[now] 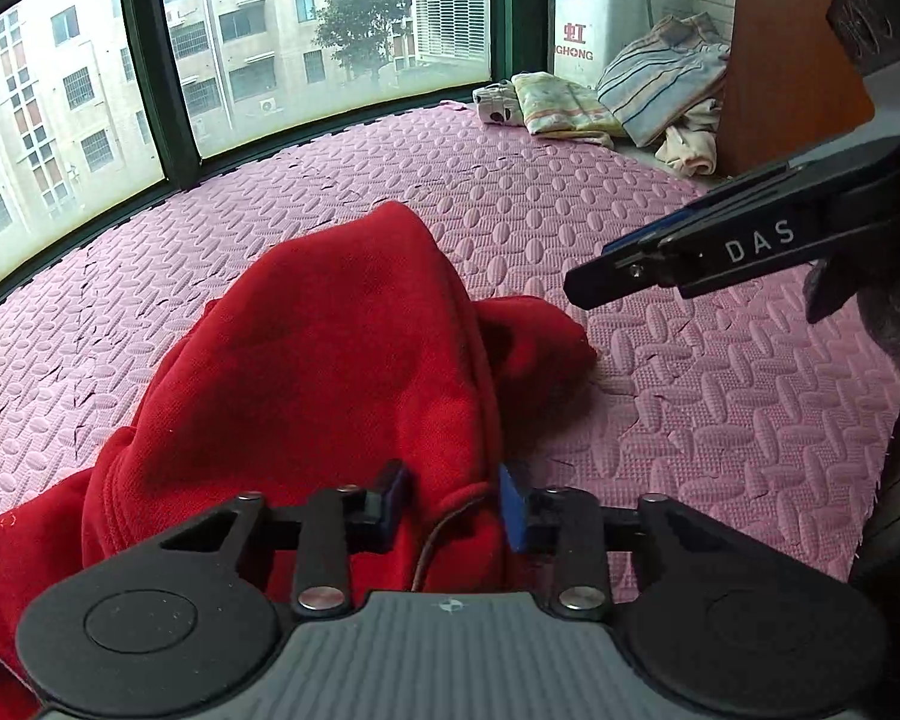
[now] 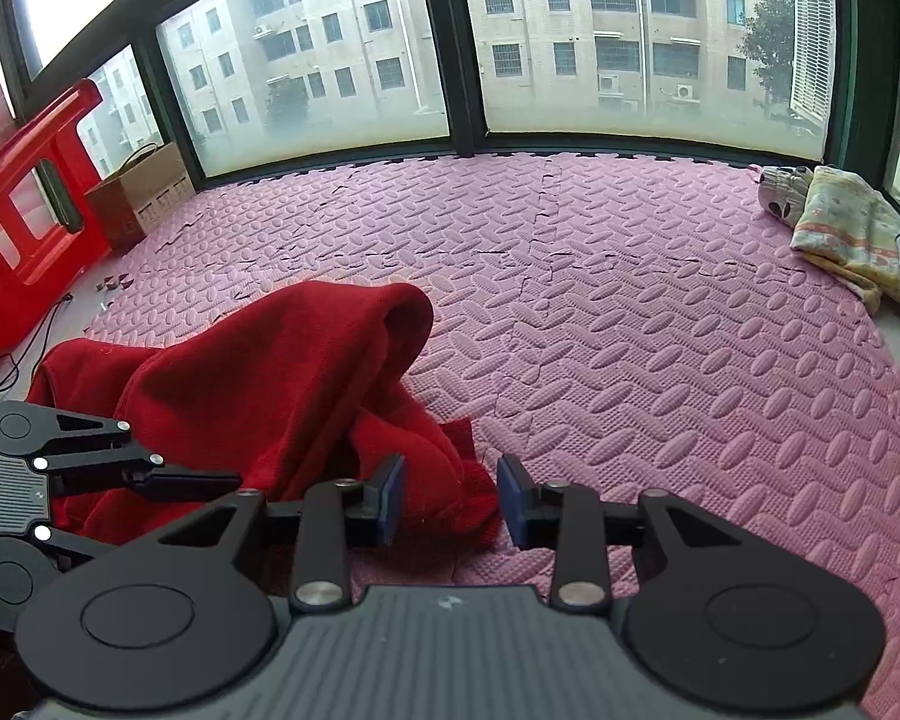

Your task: Fold clothes

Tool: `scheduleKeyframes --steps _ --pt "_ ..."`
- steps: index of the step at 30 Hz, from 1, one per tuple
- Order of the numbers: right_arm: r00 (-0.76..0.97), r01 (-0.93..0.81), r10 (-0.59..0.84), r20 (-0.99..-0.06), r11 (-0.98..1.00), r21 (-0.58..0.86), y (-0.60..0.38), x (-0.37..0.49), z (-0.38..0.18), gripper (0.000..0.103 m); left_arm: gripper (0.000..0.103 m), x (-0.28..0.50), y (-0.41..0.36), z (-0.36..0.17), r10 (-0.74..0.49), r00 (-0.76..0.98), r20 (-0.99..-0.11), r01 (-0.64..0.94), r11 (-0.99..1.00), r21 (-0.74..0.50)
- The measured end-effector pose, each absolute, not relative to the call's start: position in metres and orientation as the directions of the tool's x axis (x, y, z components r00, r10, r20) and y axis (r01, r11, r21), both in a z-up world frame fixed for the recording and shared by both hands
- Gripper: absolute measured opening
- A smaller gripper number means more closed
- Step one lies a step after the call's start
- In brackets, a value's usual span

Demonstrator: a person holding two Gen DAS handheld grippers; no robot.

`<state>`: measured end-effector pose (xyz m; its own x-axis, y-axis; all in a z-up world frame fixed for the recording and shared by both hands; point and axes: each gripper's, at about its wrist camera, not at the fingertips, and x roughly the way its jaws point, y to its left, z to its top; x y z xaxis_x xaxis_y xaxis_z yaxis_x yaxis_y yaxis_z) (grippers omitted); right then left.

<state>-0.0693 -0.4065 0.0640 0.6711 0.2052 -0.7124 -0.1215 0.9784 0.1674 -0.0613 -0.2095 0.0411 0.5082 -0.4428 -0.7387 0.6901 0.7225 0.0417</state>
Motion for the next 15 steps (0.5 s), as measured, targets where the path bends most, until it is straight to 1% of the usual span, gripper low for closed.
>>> scheduleKeyframes --steps 1,3,7,9,12,15 --pt "0.667 -0.128 0.211 -0.714 0.977 0.17 -0.407 -0.067 0.063 0.033 0.019 -0.062 -0.204 0.045 -0.456 0.503 -0.734 0.691 0.722 0.026" --pt "0.654 -0.142 0.225 -0.722 0.974 0.174 -0.407 -0.06 0.059 0.033 0.016 -0.062 -0.189 0.056 -0.494 0.49 -0.718 0.692 0.721 -0.023" --pt "0.624 -0.179 0.245 -0.742 0.969 0.17 -0.402 -0.049 0.05 0.033 0.016 -0.066 -0.149 0.088 -0.579 0.475 -0.662 0.694 0.709 -0.122" --pt "0.614 -0.199 0.243 -0.751 0.968 0.151 -0.398 -0.046 0.046 0.033 0.016 -0.07 -0.127 0.103 -0.608 0.476 -0.635 0.697 0.702 -0.15" --pt "0.589 -0.241 0.241 -0.771 0.963 0.117 -0.39 -0.041 0.037 0.033 0.016 -0.073 -0.104 0.114 -0.613 0.488 -0.621 0.685 0.71 -0.162" --pt "0.578 -0.282 0.225 -0.785 0.957 0.066 -0.38 -0.043 0.034 0.031 0.016 -0.073 -0.087 0.119 -0.601 0.508 -0.617 0.663 0.73 -0.166"
